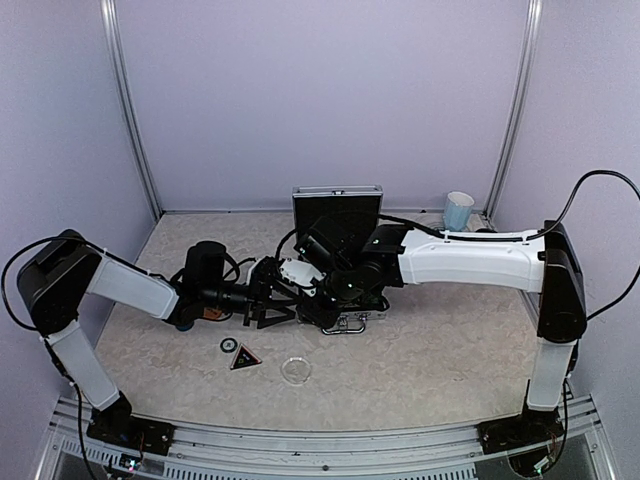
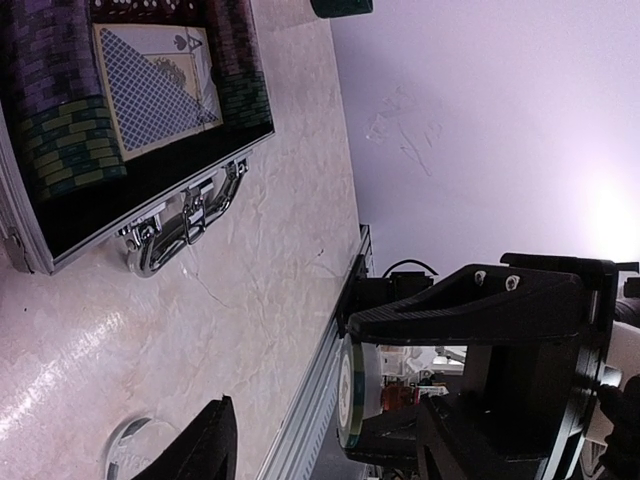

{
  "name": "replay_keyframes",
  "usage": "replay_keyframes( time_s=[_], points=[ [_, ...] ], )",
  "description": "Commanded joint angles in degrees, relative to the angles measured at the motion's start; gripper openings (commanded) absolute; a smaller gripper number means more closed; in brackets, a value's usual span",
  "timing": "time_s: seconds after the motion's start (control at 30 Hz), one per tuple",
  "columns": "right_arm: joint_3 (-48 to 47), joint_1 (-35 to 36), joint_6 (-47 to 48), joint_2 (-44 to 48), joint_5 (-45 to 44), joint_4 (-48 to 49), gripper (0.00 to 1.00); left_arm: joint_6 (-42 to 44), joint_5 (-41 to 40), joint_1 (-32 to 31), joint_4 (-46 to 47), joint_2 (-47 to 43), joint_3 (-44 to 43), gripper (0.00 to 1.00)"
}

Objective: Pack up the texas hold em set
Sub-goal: Pass from the right arm to the left

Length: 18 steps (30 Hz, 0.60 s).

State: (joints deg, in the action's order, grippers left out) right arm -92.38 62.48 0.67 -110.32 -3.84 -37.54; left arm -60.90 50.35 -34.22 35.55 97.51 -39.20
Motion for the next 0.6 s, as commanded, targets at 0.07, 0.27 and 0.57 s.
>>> replay_keyframes(
  time_s=[0.07,0.27,0.57],
  points=[
    [-0.3,0.8,1.0,1.4,1.0,0.8,0.44,0.5,0.4,-0.3,0.4,1.2,-1.3,0.53],
    [-0.9,1.0,1.3,0.6,0.8,0.5,0.44,0.4,1.0,-0.8,0.4,1.8,-1.9,0.52],
    [-1.6,1.0,1.4,-0.2,0.4,0.2,0.45,0.3,1.7,-1.5,0.1,2.0,-2.6,0.44]
  ],
)
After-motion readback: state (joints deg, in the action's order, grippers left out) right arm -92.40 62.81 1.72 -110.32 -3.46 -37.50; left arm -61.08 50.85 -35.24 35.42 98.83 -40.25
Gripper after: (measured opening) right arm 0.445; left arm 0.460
